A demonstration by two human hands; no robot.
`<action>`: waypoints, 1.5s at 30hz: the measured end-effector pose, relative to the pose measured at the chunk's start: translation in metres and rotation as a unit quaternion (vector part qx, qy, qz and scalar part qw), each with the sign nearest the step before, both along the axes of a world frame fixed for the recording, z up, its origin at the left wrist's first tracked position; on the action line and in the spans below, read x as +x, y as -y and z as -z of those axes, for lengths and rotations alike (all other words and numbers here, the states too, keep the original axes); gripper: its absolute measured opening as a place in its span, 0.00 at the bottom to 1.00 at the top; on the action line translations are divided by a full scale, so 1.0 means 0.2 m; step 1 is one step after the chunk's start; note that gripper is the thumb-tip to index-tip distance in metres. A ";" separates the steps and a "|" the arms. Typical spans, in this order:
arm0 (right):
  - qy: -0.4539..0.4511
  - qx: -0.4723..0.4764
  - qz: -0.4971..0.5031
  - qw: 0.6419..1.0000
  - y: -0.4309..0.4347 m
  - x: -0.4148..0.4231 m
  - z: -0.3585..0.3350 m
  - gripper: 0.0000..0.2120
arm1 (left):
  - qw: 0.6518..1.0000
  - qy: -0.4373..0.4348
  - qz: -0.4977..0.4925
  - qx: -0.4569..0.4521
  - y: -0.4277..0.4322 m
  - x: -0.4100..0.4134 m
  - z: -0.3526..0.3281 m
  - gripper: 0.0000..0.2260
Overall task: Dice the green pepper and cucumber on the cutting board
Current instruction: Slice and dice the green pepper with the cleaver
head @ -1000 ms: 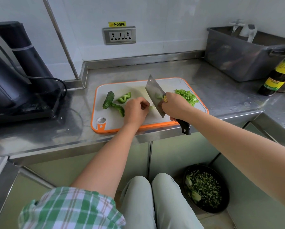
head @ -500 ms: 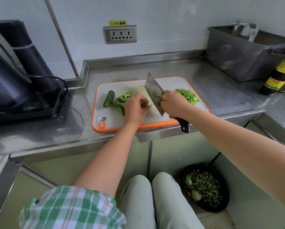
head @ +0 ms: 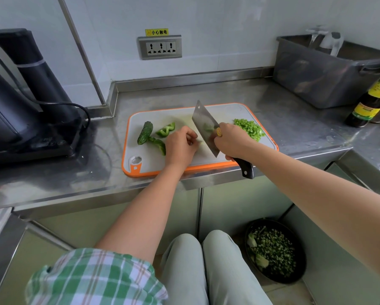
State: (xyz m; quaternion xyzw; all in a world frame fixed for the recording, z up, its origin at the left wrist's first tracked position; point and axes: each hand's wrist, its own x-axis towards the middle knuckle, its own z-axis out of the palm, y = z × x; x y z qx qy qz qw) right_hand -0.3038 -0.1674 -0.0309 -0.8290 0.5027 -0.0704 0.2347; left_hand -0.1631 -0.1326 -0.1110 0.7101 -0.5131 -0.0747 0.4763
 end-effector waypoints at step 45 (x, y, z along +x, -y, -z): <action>0.132 0.086 0.116 0.981 0.10 -0.15 0.02 0.06 | 0.963 0.226 -0.136 0.052 -0.19 0.05 -0.05 0.09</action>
